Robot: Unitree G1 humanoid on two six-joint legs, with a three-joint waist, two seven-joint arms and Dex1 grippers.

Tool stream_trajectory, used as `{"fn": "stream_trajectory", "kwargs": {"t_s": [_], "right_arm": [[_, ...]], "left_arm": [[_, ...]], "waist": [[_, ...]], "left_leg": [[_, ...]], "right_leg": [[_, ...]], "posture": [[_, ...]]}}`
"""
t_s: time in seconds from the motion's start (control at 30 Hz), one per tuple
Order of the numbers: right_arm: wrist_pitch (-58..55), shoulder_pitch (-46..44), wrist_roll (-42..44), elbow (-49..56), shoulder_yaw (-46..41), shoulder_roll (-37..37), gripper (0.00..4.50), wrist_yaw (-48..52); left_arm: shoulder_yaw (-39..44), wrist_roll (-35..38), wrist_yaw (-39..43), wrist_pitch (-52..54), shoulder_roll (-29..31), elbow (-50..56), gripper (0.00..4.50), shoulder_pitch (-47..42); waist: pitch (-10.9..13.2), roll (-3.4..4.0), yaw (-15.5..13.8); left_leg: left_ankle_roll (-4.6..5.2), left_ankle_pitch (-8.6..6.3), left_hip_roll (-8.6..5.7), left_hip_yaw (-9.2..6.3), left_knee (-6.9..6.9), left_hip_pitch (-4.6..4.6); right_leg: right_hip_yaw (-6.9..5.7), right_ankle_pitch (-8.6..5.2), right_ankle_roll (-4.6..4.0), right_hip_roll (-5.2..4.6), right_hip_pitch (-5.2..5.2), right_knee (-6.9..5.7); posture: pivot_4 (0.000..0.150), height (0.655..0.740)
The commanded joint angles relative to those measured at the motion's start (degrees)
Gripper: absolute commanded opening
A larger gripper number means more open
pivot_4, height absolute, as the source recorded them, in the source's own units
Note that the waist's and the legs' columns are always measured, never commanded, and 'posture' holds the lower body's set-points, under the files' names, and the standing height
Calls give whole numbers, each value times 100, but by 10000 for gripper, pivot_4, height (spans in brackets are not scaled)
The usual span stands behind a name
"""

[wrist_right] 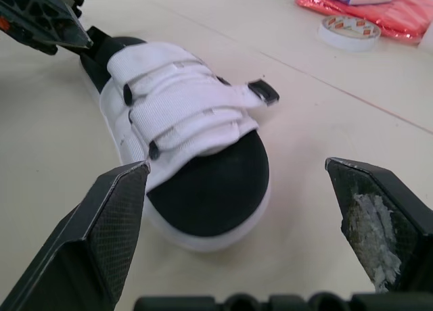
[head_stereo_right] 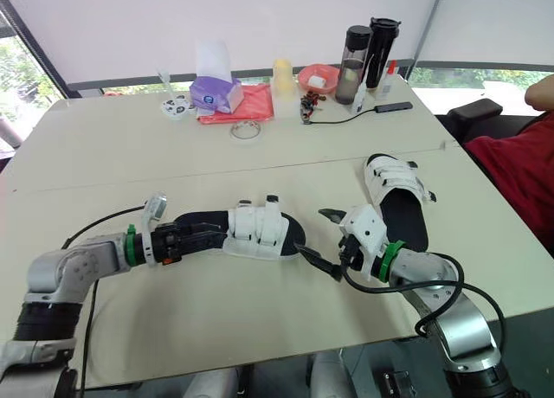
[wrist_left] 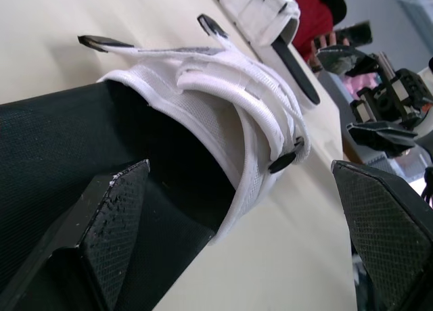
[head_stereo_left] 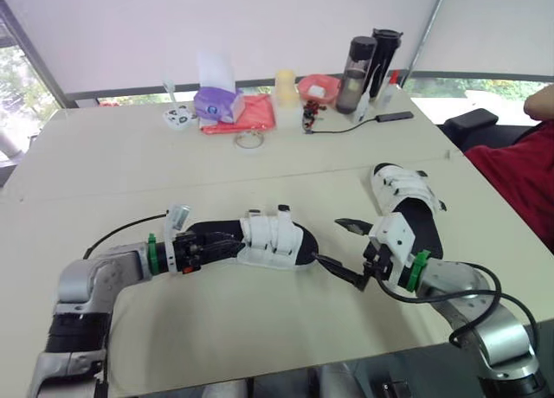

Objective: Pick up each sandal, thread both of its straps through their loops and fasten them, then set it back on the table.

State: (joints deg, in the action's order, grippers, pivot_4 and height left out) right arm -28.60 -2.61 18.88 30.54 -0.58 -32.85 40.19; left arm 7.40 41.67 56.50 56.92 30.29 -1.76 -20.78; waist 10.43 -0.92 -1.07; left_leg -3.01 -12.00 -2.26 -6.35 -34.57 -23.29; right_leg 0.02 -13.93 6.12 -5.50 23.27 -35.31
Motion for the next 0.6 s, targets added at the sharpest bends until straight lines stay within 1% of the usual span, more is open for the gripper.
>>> {"fn": "stream_trajectory", "kwargs": {"t_s": [0.03, 0.1, 0.2, 0.33, 0.4, 0.6], "right_arm": [[-92, 46, 122, 384, -160, -70, 44753, -109], [-151, 87, 136, 470, -197, -101, 44753, -142], [-220, 141, 161, 566, -244, -124, 44753, -198], [-260, 249, 180, 665, -273, -121, 44753, -271], [-264, 295, 178, 691, -269, -110, 44753, -306], [-233, 341, 170, 686, -246, -61, 44753, -403]], "left_arm": [[-315, -56, 59, -50, -254, -377, 45000, -212], [-386, -64, 108, -39, -371, -560, 45000, -348], [-464, -66, 192, -33, -486, -676, 45000, -497], [-401, -39, 231, -38, -506, -659, 45000, -567], [-401, -49, 317, -71, -407, -525, 45000, -519], [-484, -157, 436, -212, 89, 54, 45000, -293]], "waist": [[1, 11, -61], [-1, 23, -136], [-2, 31, -148], [-2, 31, -148], [-2, 31, -138], [1, 32, -91]], "left_leg": [[0, 0, 0, -4, -17, -5], [0, -1, -2, -5, -37, -11], [0, -1, -2, -7, -56, -13], [0, -1, -5, -2, -58, -19], [1, 0, -7, -4, -56, -22], [3, -1, 1, 1, -41, -32]], "right_leg": [[-9, 0, 0, -2, -5, 0], [-12, 0, 0, -4, -11, 0], [-14, -12, 19, -8, -16, 13], [-15, -12, 17, -19, -52, 26], [-15, -4, 5, -21, -49, 26], [-16, -6, 9, -15, -23, 17]], "posture": [[1500, 7400], [1500, 7400], [1500, 7400], [1500, 7400], [1500, 7400], [1500, 7400]]}}
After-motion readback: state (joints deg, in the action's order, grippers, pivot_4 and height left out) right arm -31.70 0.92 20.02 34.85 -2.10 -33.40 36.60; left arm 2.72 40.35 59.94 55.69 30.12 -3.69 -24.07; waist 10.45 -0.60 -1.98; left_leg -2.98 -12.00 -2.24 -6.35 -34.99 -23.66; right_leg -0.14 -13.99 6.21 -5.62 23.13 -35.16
